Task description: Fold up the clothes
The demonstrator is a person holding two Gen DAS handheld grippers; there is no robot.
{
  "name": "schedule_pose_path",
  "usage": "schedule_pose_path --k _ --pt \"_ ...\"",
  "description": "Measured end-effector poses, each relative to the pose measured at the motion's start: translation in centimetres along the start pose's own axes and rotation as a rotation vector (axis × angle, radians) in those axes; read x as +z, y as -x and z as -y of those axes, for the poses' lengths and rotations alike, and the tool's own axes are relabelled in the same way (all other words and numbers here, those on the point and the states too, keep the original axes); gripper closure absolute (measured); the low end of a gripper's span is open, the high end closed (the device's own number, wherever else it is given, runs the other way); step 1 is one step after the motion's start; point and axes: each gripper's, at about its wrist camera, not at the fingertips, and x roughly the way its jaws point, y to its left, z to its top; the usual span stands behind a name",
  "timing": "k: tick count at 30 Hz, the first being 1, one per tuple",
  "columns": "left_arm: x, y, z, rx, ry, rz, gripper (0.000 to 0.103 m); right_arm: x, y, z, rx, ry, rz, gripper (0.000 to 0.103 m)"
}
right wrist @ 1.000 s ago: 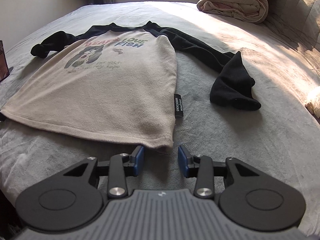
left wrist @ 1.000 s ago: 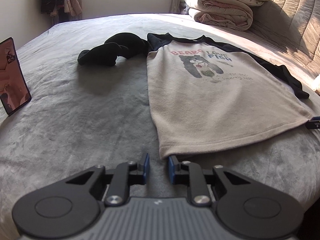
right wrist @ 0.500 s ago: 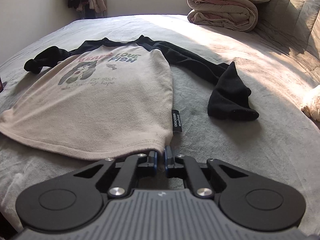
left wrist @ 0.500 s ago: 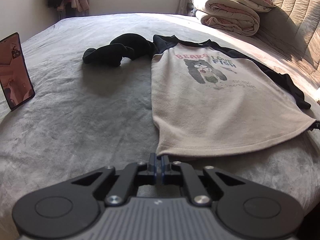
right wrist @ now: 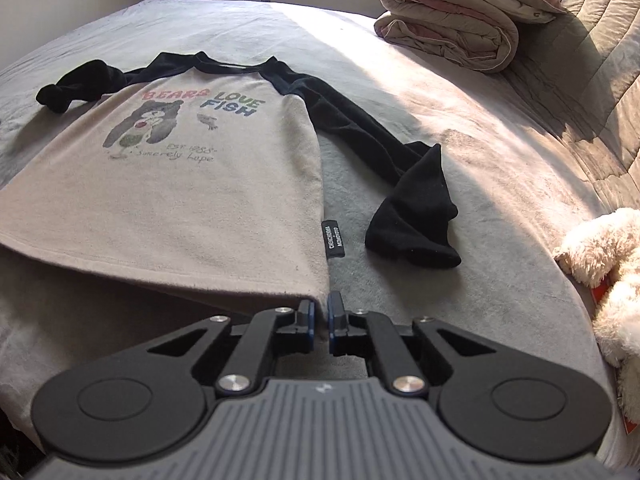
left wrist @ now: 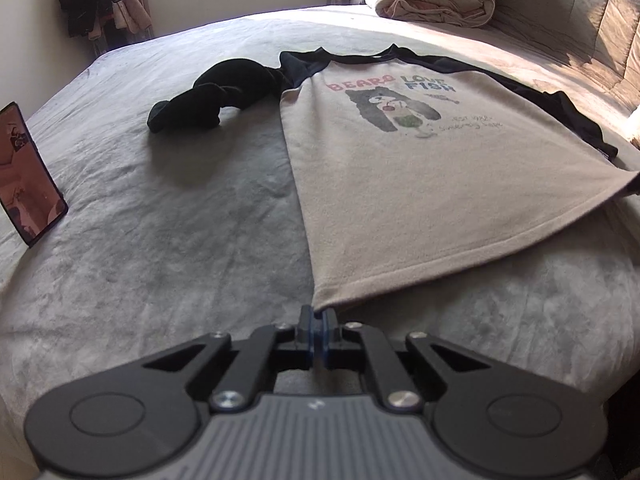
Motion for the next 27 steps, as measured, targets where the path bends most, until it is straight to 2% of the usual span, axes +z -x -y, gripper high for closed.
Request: schedule_pose_path --k 5,10,12,13,14,16,19,23,27 --pt "-0.6 0.0 1.2 0.037 -0.096 0.018 0.1 -1.4 -1.9 -0.6 -0.011 0.007 -0.036 0.096" --pt "-0.8 0.6 0.3 -0.007 -0.075 0.061 0.097 -1.1 -1.6 -0.2 0.034 -0.017 -0.032 0.085" --pt "-0.5 1.2 -0.3 -0.053 -0.048 0.081 0.073 -0.8 -1.0 0.2 0.06 -0.035 -0.047 0.077" --pt "-0.4 1.6 -0.7 -0.079 -0.035 0.092 0.046 -0.7 -0.6 0.5 0.078 -0.046 -0.051 0.065" --pt "-0.2 2.1 -1.0 -0.095 -0.019 0.115 0.038 -0.6 -0.2 0.8 0.103 -0.06 -0.052 0.054" --pt "0.3 3.1 -1.5 -0.118 0.003 0.163 0.038 -0.4 0.6 1.6 0.146 -0.084 -0.058 0.049" --pt "1.5 3.7 -2.0 -0.144 0.048 0.193 0.036 0.0 1.4 2.8 0.167 -0.117 -0.057 0.049" --pt "3.6 3.3 -1.2 -0.177 0.071 0.196 0.033 1.0 1.1 4.6 0.126 -0.145 -0.031 0.048" --pt "5.7 1.9 0.8 -0.18 0.053 0.186 0.033 2.2 0.1 6.2 0.088 -0.157 0.004 0.048"
